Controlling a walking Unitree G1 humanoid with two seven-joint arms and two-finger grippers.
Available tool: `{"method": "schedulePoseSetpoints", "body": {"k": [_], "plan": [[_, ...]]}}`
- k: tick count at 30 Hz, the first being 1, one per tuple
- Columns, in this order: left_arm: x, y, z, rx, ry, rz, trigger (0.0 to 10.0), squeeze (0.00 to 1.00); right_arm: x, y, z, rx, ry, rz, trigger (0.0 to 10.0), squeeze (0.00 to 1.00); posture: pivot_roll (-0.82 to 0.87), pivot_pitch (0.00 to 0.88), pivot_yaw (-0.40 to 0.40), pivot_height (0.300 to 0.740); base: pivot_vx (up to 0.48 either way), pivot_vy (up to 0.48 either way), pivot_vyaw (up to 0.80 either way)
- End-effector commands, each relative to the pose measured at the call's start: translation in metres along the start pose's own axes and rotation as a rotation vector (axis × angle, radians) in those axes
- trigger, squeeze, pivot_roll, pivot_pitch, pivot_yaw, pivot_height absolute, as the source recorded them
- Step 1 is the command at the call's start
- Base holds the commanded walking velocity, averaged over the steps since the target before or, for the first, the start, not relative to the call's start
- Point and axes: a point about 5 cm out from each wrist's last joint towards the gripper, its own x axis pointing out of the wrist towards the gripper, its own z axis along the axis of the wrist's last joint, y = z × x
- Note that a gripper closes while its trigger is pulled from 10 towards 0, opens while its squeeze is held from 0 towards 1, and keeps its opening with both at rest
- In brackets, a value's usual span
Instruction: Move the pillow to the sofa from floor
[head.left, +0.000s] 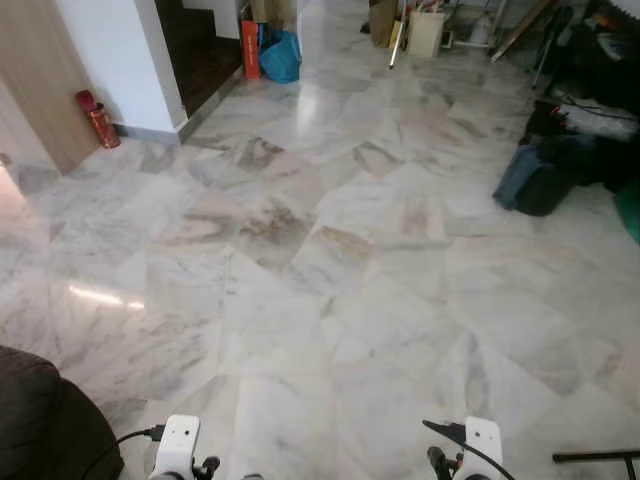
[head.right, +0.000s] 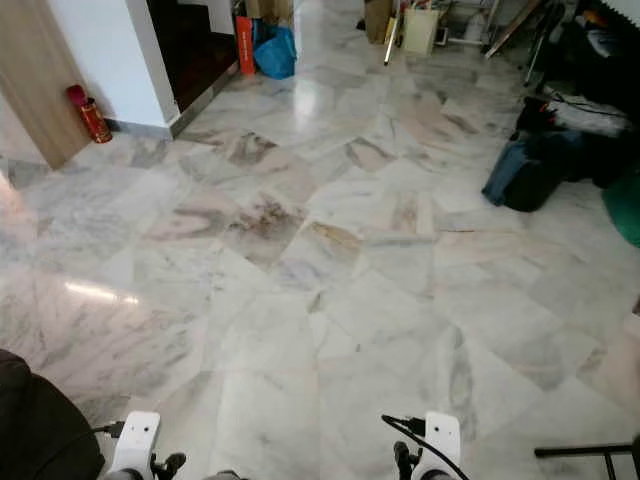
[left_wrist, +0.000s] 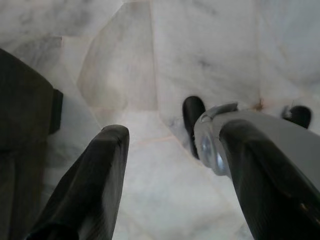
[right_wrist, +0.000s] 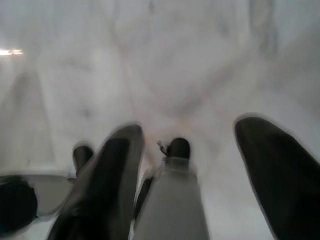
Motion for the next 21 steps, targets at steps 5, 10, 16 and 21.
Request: {"method": "schedulePoseSetpoints", "body": {"k": [5,10,16,21], "plan": [[-0.0014,-0.0044,-0.0098,-0.024,0.031,-0.013,10.0,0.00,-0.0001,-0.0025,0.0000,-0.003,0.012,-0.004,10.0,0.00,0.09,0.029,-0.017,0.740,-0.351,0.000,0.00],[-0.0013,-0.0051,-0.0100,-0.024,0.034,-0.019,10.0,0.00,-0.0001,-0.0028,0.0003,-0.008,0.012,-0.001,10.0,0.00,0.09,0.032,-0.016,0.740,-0.352,0.000,0.00],[-0.0014,-0.0040,-0.0098,-0.020,0.034,-0.020,10.0,0.00,0.0000,-0.0023,0.0000,-0.018,0.019,0.003,10.0,0.00,0.09,0.036,-0.014,0.740,-0.352,0.000,0.00],[-0.0012,-0.0035,-0.0087,-0.016,0.034,-0.021,10.0,0.00,0.0001,-0.0018,0.0004,-0.013,0.016,0.003,10.0,0.00,0.09,0.037,-0.011,0.740,-0.352,0.000,0.00]]}}
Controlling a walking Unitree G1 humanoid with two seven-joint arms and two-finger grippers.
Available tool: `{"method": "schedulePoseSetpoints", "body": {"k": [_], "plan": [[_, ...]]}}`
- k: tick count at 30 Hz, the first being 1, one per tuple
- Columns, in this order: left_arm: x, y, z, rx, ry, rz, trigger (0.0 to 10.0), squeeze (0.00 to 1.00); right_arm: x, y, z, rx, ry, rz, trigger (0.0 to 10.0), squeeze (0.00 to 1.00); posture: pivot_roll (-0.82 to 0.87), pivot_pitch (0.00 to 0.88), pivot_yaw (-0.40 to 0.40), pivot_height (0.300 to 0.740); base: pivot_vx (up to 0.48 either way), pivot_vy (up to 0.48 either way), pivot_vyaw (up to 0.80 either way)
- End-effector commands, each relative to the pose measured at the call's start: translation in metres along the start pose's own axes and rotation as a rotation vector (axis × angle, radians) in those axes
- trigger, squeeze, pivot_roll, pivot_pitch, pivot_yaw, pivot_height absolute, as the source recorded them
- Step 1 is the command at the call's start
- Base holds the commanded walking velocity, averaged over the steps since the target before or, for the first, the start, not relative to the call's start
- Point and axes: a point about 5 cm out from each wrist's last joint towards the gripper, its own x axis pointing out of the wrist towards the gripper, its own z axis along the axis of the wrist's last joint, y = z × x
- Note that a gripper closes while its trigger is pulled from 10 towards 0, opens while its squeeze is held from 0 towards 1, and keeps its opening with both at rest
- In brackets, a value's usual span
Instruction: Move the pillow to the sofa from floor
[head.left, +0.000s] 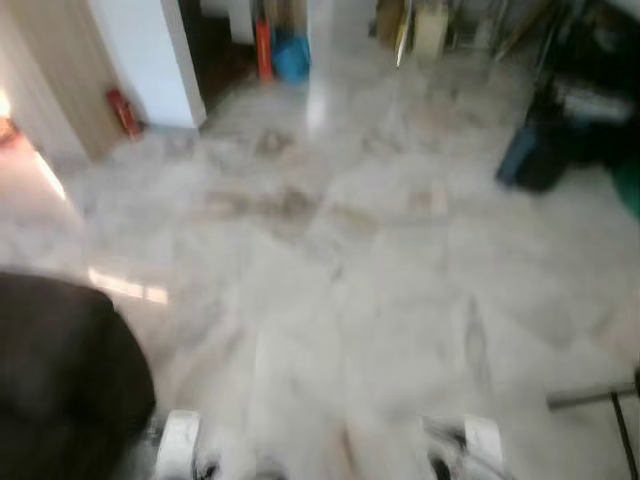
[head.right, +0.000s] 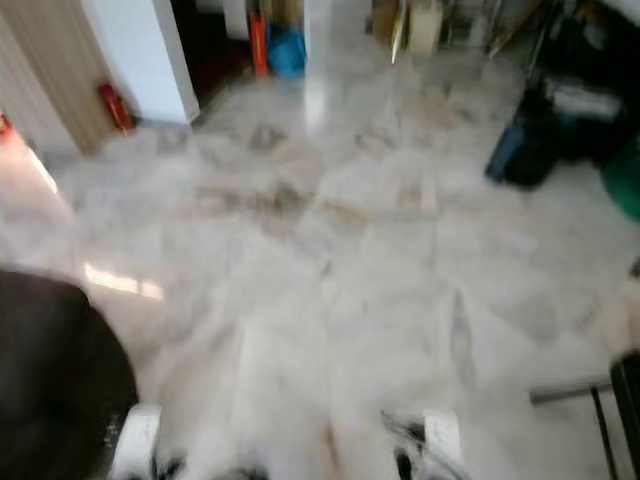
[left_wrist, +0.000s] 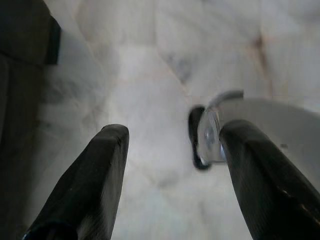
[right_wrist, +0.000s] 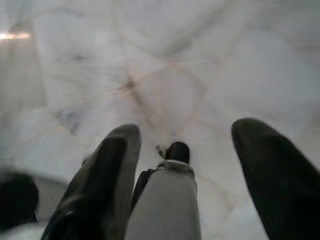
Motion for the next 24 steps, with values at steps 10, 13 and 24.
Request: {"method": "schedulePoseSetpoints", "body": {"k": [10,13,24], "plan": [[0.0010,0.0051,0.0095,-0.001,-0.020,0.012,10.0,0.00,0.0009,0.0051,-0.0006,0.006,0.006,0.006,10.0,0.00,0.09,0.042,-0.012,0.740,-0.354,0.000,0.00],[0.0011,0.0048,0.0094,-0.003,-0.019,0.011,10.0,0.00,0.0008,0.0044,-0.0005,0.008,0.005,0.000,10.0,0.00,0.09,0.047,-0.014,0.740,-0.358,0.000,0.00],[0.0013,0.0041,0.0096,-0.012,-0.016,0.010,10.0,0.00,0.0009,0.0036,-0.0005,0.014,0.013,-0.005,10.0,0.00,0.09,0.060,-0.018,0.740,-0.359,0.000,-0.33]]}}
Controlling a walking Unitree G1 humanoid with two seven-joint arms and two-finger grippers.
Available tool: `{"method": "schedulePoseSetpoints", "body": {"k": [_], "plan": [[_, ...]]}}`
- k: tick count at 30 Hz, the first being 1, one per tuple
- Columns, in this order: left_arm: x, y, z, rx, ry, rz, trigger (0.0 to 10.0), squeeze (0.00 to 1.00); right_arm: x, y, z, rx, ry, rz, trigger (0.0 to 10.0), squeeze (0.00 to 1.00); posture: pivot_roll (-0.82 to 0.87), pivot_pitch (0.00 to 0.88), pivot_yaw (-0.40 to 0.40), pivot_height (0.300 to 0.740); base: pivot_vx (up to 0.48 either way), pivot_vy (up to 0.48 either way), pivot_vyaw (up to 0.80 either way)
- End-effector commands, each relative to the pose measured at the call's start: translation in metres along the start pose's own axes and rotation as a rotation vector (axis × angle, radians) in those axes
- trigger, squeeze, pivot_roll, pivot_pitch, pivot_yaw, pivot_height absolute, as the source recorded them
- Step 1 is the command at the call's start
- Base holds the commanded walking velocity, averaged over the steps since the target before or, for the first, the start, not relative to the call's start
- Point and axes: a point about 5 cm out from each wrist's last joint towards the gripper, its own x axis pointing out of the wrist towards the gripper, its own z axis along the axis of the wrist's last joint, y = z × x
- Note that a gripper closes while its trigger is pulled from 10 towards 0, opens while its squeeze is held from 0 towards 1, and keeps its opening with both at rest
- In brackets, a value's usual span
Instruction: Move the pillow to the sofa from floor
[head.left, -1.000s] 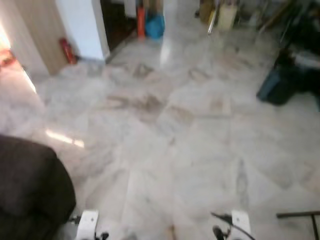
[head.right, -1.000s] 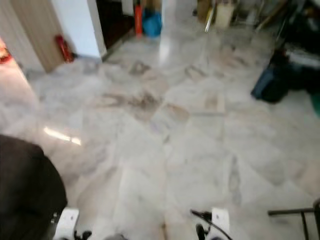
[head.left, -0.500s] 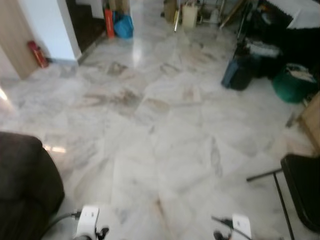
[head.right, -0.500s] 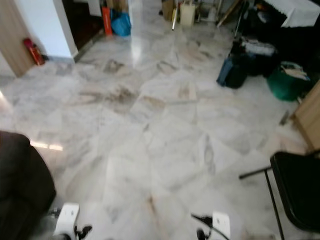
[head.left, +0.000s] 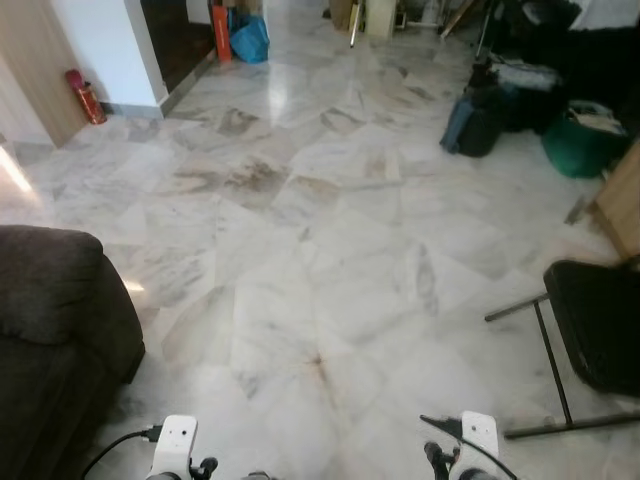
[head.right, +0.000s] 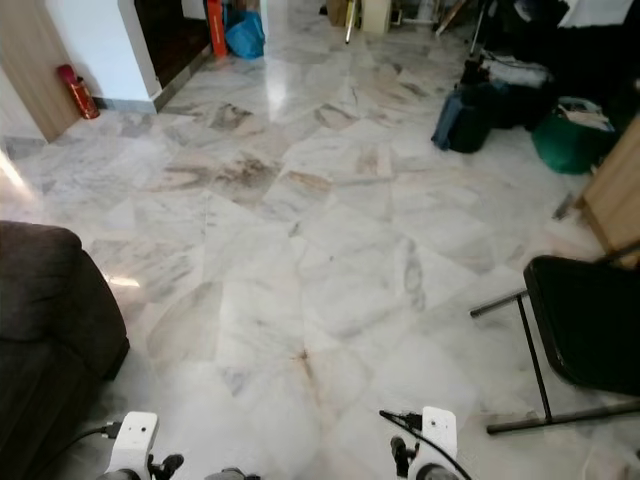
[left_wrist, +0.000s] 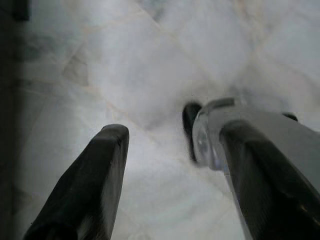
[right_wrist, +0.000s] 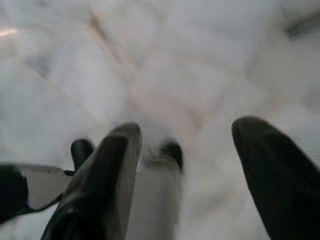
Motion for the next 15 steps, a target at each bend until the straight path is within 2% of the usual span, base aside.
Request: {"method": "schedulePoseSetpoints", "body": {"k": [1,15], "plan": [[0.0000,0.0044,0.0019,-0.014,0.006,0.012,10.0,0.00,0.0004,0.0023,-0.0003,0.001,0.004,0.004,10.0,0.00,0.09,0.061,-0.018,0.740,-0.360,0.000,0.00],[0.0003,0.0038,0.0023,-0.030,0.009,0.012,10.0,0.00,0.0006,0.0025,0.0012,-0.012,0.005,0.011,10.0,0.00,0.09,0.070,-0.020,0.740,-0.363,0.000,0.00]]}}
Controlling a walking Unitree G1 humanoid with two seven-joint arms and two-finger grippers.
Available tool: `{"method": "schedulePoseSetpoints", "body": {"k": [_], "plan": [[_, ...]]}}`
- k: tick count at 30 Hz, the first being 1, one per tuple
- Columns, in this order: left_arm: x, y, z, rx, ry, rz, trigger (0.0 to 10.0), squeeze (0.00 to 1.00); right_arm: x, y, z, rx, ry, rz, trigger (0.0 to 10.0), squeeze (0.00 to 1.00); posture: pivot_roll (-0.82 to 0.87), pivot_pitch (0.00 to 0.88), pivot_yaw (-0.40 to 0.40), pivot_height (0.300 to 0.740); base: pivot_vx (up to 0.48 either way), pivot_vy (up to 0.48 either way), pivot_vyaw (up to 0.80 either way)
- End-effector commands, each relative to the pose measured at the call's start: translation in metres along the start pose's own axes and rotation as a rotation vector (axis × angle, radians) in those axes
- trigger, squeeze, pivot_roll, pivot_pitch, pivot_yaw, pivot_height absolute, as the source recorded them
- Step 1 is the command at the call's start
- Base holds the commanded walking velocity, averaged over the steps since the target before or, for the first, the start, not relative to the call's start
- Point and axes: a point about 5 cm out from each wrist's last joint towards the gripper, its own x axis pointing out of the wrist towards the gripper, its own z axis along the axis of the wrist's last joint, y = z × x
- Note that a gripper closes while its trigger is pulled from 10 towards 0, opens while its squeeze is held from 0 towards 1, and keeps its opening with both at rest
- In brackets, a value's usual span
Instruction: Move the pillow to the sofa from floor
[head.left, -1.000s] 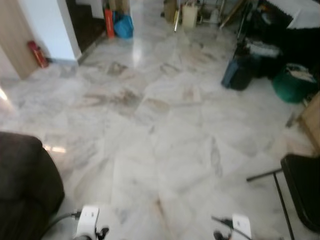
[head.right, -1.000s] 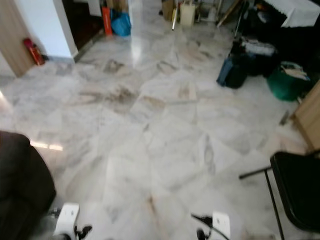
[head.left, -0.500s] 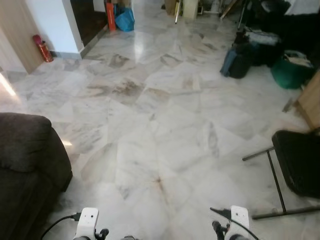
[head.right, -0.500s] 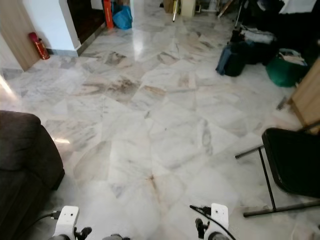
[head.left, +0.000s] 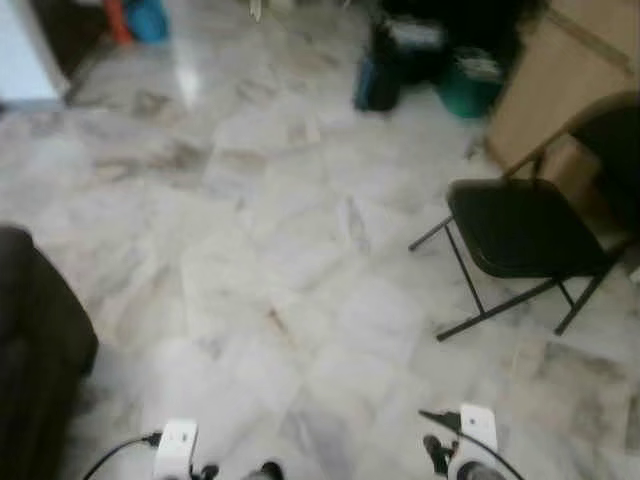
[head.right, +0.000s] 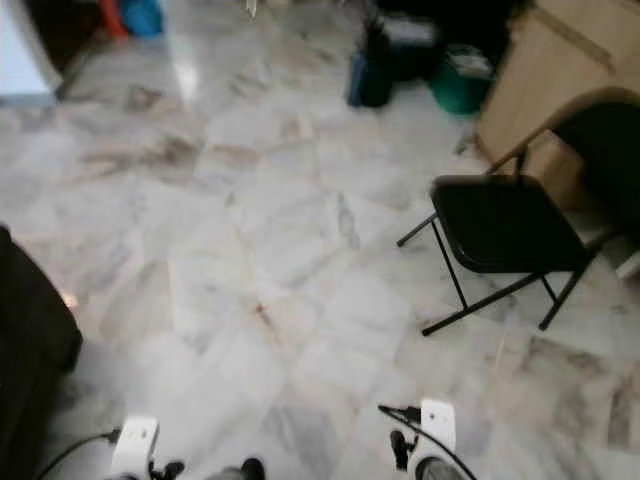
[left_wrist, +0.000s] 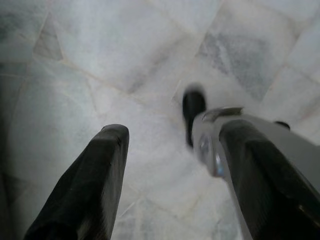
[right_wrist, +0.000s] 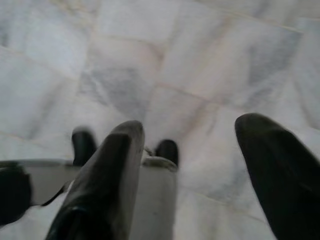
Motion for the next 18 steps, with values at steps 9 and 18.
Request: {"method": "schedulePoseSetpoints", "body": {"k": [9,18], "plan": [[-0.0007,0.0031,-0.0025,-0.019,0.013,0.007,10.0,0.00,0.0012,0.0044,0.0037,-0.003,-0.007,0.020,10.0,0.00,0.09,0.072,-0.020,0.740,-0.365,0.000,0.00],[-0.0008,0.0038,-0.0029,-0.015,0.016,0.010,10.0,0.00,0.0013,0.0048,0.0046,-0.059,-0.002,0.030,10.0,0.00,0.10,0.070,-0.020,0.740,-0.364,0.000,0.00]]}}
